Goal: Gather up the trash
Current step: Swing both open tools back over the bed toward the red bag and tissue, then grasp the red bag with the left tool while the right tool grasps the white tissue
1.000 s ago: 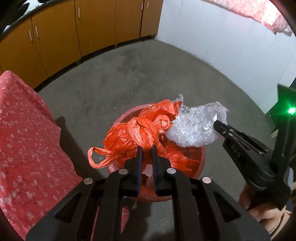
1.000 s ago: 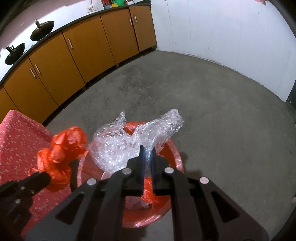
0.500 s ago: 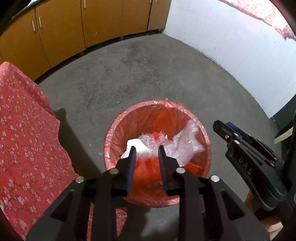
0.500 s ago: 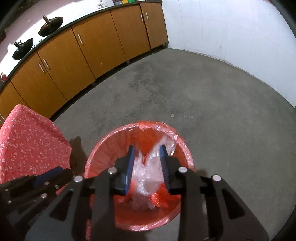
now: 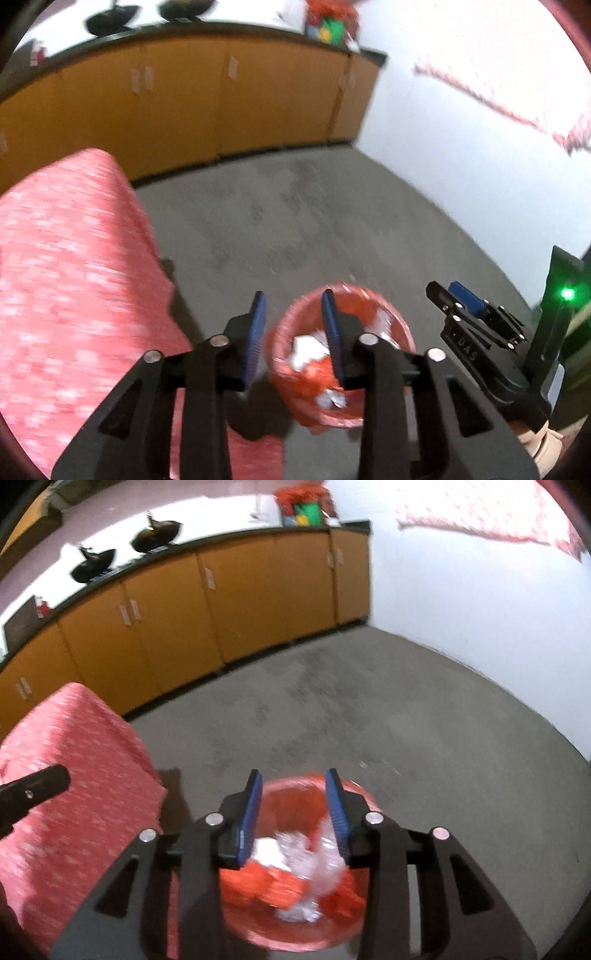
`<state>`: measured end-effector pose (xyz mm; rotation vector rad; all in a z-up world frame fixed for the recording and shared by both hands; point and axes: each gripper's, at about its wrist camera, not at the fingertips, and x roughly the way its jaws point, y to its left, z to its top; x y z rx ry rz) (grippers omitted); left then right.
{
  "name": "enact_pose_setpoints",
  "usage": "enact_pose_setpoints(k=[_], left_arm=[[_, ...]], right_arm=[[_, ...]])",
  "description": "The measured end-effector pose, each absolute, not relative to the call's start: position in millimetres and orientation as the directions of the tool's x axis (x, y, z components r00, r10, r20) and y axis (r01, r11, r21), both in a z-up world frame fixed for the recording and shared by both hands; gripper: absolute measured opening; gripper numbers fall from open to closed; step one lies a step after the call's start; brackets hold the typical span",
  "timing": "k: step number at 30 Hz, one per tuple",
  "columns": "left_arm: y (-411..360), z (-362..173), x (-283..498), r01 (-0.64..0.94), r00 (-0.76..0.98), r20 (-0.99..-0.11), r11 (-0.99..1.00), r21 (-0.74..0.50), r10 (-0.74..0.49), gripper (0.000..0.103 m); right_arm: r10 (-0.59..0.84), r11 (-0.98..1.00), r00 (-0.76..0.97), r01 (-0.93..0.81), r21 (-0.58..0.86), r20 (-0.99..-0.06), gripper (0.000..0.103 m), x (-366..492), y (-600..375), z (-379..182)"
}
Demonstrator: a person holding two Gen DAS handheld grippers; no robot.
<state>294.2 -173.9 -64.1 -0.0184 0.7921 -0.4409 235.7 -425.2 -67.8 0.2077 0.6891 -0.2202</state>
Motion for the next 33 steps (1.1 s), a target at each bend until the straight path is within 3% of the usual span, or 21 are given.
enact_pose_setpoints(k=[5, 12, 21, 28, 33], left_arm=[[-88, -39, 284, 0.252, 0.712, -0.638, 0.954, -0.159, -0.294, 0.034], [50, -23, 254, 0.013, 0.822, -0.568, 0.998, -0.067, -0.049, 0.039], [160, -37, 237, -0.229, 0.816, -0.546, 0.973, -0.005, 0.189, 0.039], [197, -48, 234, -0.281, 0.796, -0.564, 0.96, -0.024, 0.219, 0.04], [206, -52, 233, -0.282, 0.798, -0.56, 0.959, -0.018, 0.224, 0.04]], right_arm=[[-0.015, 0.982, 0.793, 0.126, 0.141, -0.609, 0.045, 252, -359, -33], [0.239, 0.968, 0.782, -0.144, 0.206, -0.576, 0.049, 276, -235, 3], [0.428, 0.895, 0.672, -0.409, 0.178, -0.604, 0.052, 300, -82, 0], [0.491, 0.834, 0.578, -0.527, 0.161, -0.652, 0.068, 327, -20, -14], [0.485, 0.828, 0.551, -0.538, 0.156, -0.679, 0.069, 347, -7, -21]])
